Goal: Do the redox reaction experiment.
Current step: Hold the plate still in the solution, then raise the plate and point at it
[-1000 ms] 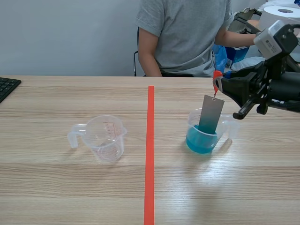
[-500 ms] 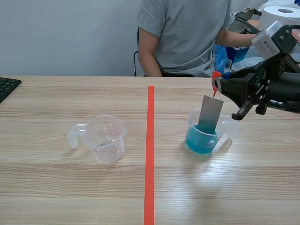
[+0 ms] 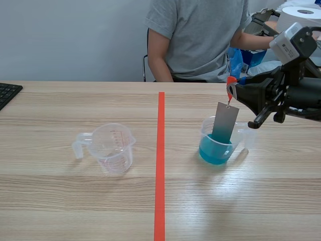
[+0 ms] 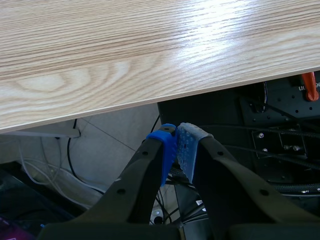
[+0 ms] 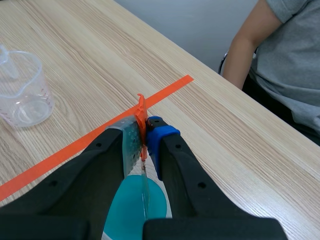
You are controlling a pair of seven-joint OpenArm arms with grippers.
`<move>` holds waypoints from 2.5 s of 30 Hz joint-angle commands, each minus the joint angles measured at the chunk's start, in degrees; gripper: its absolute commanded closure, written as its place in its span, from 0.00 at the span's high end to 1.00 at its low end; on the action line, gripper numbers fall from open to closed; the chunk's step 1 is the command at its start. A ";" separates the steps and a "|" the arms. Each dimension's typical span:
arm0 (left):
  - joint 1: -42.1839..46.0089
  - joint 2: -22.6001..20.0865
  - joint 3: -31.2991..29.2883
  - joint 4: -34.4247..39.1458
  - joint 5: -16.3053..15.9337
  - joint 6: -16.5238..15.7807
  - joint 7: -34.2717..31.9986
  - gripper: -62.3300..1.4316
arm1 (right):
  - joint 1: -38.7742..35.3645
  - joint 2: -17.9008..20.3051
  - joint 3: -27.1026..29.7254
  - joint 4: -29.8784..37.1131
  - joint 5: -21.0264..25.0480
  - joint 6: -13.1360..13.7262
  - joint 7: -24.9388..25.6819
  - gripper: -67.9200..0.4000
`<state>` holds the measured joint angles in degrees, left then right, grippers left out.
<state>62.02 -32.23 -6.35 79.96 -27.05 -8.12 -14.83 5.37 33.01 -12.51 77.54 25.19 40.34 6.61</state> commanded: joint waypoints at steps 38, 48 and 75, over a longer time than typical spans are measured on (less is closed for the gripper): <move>0.04 0.13 -0.11 0.66 0.04 -0.13 -0.57 0.10 | 0.96 0.83 0.66 1.05 0.96 2.38 1.25 0.03; 0.04 0.13 -0.11 0.66 0.04 -0.13 -0.59 0.10 | 0.04 0.98 3.91 1.53 2.47 2.38 1.03 0.03; 0.04 0.13 -0.11 0.66 0.04 -0.13 -0.57 0.10 | -1.53 6.56 7.02 14.12 15.17 2.38 -8.00 0.03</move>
<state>62.02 -32.23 -6.35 79.96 -27.05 -8.12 -14.83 3.95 38.17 -6.94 90.13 39.20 42.30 -2.04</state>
